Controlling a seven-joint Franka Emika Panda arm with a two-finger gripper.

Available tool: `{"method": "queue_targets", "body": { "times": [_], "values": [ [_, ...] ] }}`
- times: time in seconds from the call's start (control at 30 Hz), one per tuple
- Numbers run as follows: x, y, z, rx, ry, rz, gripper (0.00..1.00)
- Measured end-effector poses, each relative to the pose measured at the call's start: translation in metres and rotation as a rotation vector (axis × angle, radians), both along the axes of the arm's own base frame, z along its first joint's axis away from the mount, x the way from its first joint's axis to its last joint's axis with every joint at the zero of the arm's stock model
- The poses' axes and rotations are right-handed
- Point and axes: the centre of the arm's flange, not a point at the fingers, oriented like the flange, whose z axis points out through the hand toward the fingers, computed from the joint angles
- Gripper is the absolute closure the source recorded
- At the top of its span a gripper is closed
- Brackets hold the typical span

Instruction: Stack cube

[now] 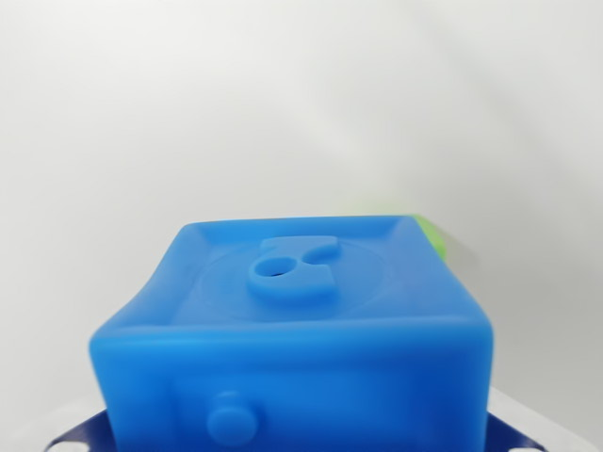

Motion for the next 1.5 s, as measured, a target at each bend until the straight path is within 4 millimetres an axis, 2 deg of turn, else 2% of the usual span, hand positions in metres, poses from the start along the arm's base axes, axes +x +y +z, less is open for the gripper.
{"method": "queue_targets", "body": {
  "times": [1.1, 1.5],
  "values": [
    [-0.002, -0.060, 0.002, -0.001, 0.000, 0.063, 1.00],
    [-0.001, -0.060, -0.035, 0.006, 0.006, 0.063, 1.00]
  ]
}}
